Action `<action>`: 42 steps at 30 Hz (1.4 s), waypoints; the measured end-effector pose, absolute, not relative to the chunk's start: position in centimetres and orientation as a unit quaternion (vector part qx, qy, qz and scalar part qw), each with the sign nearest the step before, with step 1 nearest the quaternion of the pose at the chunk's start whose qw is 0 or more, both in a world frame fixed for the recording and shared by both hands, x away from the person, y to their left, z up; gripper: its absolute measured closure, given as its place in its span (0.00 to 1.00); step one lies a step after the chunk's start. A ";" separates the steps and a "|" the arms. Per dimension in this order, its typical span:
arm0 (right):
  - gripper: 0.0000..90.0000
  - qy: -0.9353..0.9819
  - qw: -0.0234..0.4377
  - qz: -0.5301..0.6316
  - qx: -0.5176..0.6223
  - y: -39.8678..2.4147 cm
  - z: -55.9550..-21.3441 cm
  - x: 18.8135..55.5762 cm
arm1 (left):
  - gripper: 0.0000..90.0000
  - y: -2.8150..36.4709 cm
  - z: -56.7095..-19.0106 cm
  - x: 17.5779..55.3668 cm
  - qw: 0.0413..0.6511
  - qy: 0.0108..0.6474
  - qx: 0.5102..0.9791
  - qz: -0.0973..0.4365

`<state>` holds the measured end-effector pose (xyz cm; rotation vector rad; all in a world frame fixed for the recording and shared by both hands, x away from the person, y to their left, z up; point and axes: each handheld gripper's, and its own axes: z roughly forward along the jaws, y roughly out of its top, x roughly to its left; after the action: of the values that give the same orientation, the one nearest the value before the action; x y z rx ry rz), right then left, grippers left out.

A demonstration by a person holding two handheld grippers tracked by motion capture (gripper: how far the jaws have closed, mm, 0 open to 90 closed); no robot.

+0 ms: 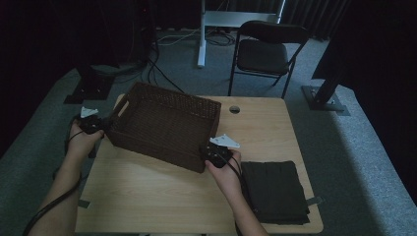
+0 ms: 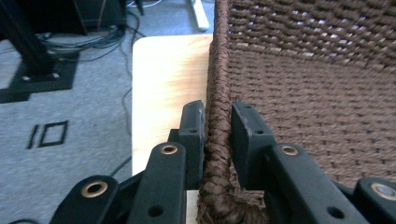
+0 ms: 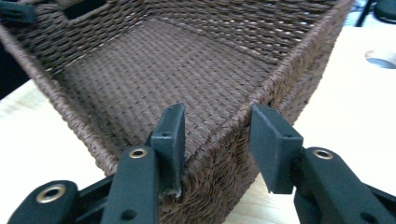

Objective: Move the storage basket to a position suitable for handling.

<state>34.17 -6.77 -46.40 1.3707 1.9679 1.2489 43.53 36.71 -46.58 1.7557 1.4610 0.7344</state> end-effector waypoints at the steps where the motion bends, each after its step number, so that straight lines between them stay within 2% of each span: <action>1: 0.66 0.708 0.221 0.449 0.499 -6.8 -46.4 34.2 | 0.86 36.7 -46.5 43.4 0.362 0.572 0.680 0.282; 11: 0.73 0.703 0.238 0.436 0.509 -7.2 -46.3 34.5 | 0.89 36.3 -46.4 41.8 0.366 0.581 0.675 0.271; 20: 0.76 0.702 0.229 0.435 0.516 -8.2 -46.2 34.7 | 0.90 35.7 -46.5 39.6 0.374 0.587 0.667 0.268; 42: 0.80 0.717 0.220 0.422 0.509 -10.3 -45.9 33.1 | 0.89 34.0 -46.2 33.8 0.359 0.584 0.680 0.260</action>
<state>33.06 -10.31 -45.90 1.4076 1.9825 1.1680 33.83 33.98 -46.23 1.7528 1.5063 0.6707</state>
